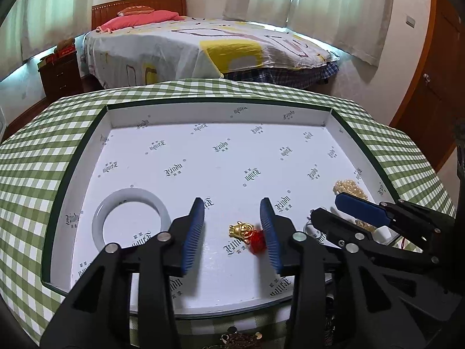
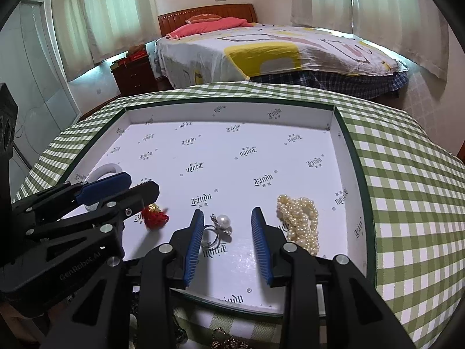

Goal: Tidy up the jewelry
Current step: 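Open right tool dropping ring in tray while left tool releases red charm, then withdraw both open tools from the tray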

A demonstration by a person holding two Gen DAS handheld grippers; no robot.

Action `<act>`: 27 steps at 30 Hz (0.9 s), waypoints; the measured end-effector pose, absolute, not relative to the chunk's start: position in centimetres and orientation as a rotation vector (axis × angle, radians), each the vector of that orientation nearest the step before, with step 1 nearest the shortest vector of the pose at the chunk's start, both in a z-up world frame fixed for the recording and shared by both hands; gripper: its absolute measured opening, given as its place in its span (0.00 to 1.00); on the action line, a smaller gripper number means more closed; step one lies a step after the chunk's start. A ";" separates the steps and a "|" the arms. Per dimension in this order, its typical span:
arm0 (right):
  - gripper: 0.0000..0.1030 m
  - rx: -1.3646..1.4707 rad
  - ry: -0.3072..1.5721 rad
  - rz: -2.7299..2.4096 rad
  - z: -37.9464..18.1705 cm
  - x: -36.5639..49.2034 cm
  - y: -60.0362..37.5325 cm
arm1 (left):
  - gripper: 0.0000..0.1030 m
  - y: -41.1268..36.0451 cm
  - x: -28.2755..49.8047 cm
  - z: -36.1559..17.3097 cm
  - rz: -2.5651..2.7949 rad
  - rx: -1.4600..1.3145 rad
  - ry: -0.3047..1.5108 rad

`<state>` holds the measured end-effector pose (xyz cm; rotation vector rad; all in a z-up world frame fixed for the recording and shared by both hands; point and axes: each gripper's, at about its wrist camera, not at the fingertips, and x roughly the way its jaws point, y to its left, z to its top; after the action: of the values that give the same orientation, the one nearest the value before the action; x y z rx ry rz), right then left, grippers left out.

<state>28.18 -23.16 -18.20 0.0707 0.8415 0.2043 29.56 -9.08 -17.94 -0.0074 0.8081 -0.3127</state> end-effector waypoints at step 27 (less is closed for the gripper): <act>0.38 0.098 0.719 0.165 -13.5 19.8 -24.2 | 0.69 -4.6 20.3 -11.8 -0.225 -0.013 0.623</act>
<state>19.78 -24.24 -13.49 0.0980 0.7187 0.1647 20.28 -4.56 -11.78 -0.0130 0.6229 -0.2253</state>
